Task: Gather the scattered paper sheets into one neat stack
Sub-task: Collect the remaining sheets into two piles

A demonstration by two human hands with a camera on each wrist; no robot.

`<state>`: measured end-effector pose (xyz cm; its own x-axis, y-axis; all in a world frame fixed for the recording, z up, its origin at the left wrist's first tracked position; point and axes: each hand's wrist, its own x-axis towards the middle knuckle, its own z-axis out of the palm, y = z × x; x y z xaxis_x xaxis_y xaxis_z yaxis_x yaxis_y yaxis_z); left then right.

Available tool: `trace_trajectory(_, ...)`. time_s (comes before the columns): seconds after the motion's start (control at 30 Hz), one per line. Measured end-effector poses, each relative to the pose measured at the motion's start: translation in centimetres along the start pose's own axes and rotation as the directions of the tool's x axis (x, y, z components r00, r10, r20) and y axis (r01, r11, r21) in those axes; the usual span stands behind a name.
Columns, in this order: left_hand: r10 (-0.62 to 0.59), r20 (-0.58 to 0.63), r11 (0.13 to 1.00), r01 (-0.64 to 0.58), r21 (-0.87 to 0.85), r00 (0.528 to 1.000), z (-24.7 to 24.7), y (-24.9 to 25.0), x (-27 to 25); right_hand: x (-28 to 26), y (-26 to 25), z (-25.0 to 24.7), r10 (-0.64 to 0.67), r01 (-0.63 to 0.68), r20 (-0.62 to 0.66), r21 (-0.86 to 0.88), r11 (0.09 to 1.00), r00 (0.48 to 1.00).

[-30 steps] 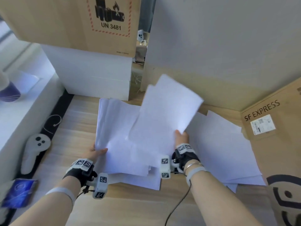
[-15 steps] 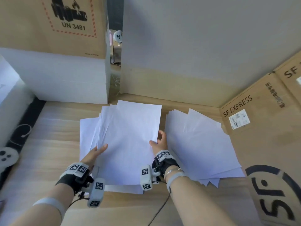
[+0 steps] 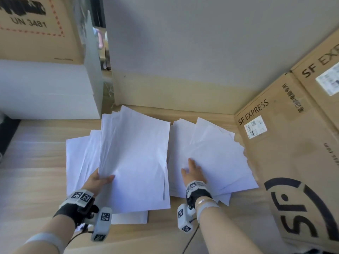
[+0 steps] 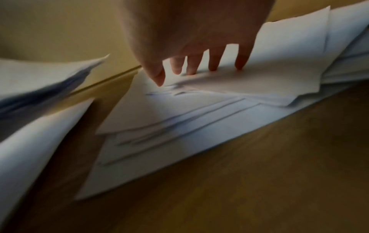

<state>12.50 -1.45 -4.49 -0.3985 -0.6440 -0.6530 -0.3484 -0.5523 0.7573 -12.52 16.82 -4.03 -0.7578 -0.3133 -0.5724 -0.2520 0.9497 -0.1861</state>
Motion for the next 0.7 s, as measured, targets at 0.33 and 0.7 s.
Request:
trace_trajectory(0.33,0.006,-0.008,0.999,-0.006,-0.035,1.0,0.1,0.0,0.5,-1.0,0.1,-0.5,0.034,0.019,-0.26,0.201,0.979,0.965)
trace_trajectory(0.7,-0.009,0.002,1.0,0.009,-0.015,1.0,-1.2,-1.7,1.6,-0.5,0.5,-2.9,0.581,-0.546,0.087,0.478,0.688,0.809)
